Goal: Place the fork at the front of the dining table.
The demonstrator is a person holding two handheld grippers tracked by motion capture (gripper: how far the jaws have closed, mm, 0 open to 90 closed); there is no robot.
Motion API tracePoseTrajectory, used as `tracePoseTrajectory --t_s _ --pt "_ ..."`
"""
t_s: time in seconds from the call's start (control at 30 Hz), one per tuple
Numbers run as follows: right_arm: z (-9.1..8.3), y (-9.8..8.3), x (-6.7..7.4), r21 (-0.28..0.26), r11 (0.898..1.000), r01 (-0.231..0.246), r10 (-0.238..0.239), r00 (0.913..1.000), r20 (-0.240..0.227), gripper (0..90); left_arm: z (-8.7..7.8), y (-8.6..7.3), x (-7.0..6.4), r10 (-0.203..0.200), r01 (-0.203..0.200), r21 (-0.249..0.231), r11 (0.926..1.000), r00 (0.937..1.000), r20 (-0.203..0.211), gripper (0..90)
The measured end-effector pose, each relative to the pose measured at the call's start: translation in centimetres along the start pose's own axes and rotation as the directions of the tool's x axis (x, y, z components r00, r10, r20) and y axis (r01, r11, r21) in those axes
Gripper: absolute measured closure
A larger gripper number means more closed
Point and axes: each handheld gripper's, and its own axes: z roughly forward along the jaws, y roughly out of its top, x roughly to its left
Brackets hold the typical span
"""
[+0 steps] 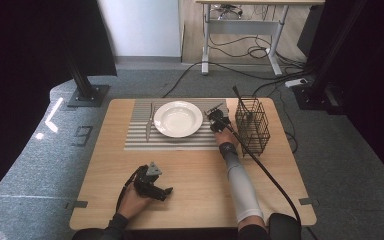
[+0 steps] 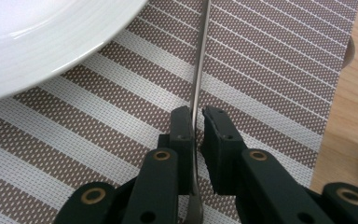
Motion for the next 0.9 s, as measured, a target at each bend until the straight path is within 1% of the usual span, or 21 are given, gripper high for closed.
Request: tracePoseTrajectory --t_s 0.07,0.13,0.27,0.33,0.47,0.53,0.6,0.73,0.77,0.8,0.83,0.9 --pt "0.0 0.0 0.0 0.000 1.000 -0.001 0.001 1.0000 0.002 80.4 0.0 0.0 0.0 0.000 0.000 0.000 1.0000 1.0000 0.000 0.0" --pt "0.0 0.0 0.0 -0.002 1.000 0.009 -0.008 0.9999 0.006 77.8 0.0 0.0 0.0 0.000 0.000 0.000 1.0000 1.0000 0.000 0.0" --pt "-0.1 -0.1 -0.2 -0.005 1.000 0.007 -0.007 0.9999 0.009 75.2 0.0 0.0 0.0 0.000 0.000 0.000 1.0000 1.0000 0.000 0.0" --pt "-0.2 -0.1 -0.4 -0.006 1.000 -0.002 0.002 0.9999 0.017 74.2 0.0 0.0 0.0 0.000 0.000 0.000 1.0000 1.0000 0.000 0.0" --pt "-0.6 -0.2 -0.8 -0.012 1.000 -0.016 0.016 0.9992 0.037 69.3 0.0 0.0 0.0 0.001 -0.001 0.001 1.0000 1.0000 0.000 0.0" --pt "-0.8 -0.3 -1.0 -0.018 1.000 -0.025 0.025 0.9991 0.035 66.8 0.0 0.0 0.0 0.001 -0.001 0.000 1.0000 1.0000 -0.001 0.0" --pt "-1.1 -0.4 -1.2 -0.025 0.999 -0.036 0.037 0.9990 0.028 62.8 0.0 0.0 0.0 0.001 -0.001 0.000 1.0000 1.0000 0.000 0.0" --pt "-1.9 -0.7 -1.1 -0.032 0.998 -0.052 0.052 0.9985 0.013 51.1 0.0 0.0 0.0 0.001 -0.001 0.001 1.0000 1.0000 0.000 0.0" --pt "-2.2 -0.9 -1.0 -0.037 0.997 -0.064 0.064 0.9979 -0.001 47.5 0.0 0.0 0.0 0.001 -0.001 0.001 1.0000 1.0000 0.000 0.0" --pt "-2.2 -0.9 -1.0 -0.037 0.997 -0.064 0.064 0.9979 -0.001 47.5 0.0 0.0 0.0 0.001 -0.001 0.001 1.0000 1.0000 0.000 0.0" --pt "-2.8 -1.3 -0.9 -0.036 0.996 -0.080 0.079 0.9967 -0.019 41.4 0.0 0.0 0.0 0.000 0.000 0.000 1.0000 1.0000 0.000 0.0" --pt "-3.3 -1.7 -0.7 -0.038 0.996 -0.084 0.083 0.9962 -0.026 36.2 0.0 0.0 0.0 0.001 -0.001 0.000 1.0000 1.0000 0.000 0.0"
